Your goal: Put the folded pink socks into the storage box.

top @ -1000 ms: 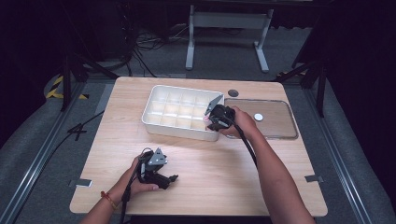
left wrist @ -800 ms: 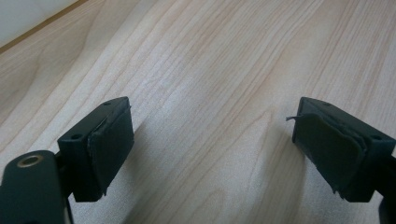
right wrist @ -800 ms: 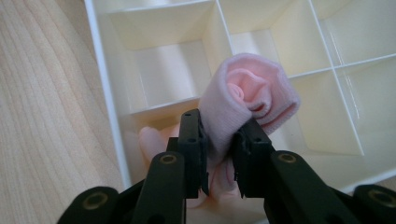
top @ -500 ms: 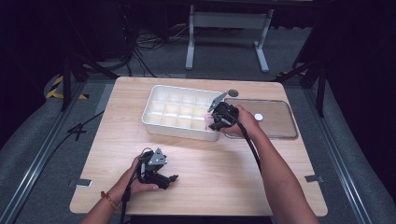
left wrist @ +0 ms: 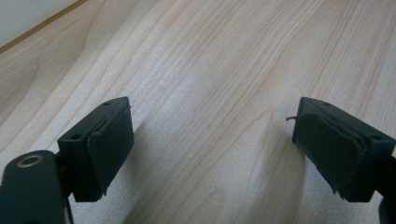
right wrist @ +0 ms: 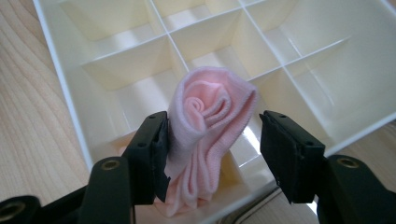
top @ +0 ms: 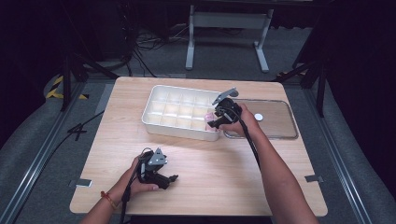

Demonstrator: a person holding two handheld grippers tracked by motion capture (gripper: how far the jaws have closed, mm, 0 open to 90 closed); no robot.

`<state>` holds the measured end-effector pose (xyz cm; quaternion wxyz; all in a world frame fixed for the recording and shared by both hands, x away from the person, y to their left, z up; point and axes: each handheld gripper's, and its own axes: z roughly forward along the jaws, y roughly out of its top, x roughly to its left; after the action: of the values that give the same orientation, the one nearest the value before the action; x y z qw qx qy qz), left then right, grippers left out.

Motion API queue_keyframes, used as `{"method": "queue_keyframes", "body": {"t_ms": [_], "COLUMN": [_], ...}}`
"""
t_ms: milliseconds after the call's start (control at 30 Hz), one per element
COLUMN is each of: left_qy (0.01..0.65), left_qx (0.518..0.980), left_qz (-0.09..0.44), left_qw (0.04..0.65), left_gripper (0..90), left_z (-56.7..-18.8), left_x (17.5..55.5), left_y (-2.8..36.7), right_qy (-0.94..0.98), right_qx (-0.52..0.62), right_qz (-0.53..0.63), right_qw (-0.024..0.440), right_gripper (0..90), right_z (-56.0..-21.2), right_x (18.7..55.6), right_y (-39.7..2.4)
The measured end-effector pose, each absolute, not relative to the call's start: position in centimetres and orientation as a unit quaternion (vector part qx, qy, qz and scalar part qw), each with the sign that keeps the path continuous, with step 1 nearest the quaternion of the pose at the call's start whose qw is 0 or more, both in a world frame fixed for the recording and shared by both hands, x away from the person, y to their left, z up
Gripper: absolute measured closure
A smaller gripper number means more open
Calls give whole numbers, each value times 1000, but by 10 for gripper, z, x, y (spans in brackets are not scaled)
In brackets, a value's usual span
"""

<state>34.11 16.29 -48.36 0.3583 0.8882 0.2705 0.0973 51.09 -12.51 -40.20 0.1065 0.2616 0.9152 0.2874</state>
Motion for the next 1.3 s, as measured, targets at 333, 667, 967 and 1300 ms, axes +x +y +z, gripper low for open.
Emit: {"method": "queue_keyframes", "body": {"t_ms": [333,667,967,1300], "left_qy": [271,271,270,268], "left_qx": [888,888,888,889], "left_qz": [98,98,98,100], "left_qw": [359,359,359,358], "left_gripper": [128,128,128,139], "left_z": [-484,-484,-484,-483], "left_x": [341,341,341,341], "left_y": [163,163,163,163], "right_qy": [933,960,972,976], "right_qx": [206,181,182,190], "right_qz": [278,201,137,99], "right_qw": [102,76,59,36], "right_gripper": [786,844,846,849], "right_z": [-401,-402,-410,-413], "right_x": [503,507,517,525], "right_y": [-118,-106,-93,-84]}}
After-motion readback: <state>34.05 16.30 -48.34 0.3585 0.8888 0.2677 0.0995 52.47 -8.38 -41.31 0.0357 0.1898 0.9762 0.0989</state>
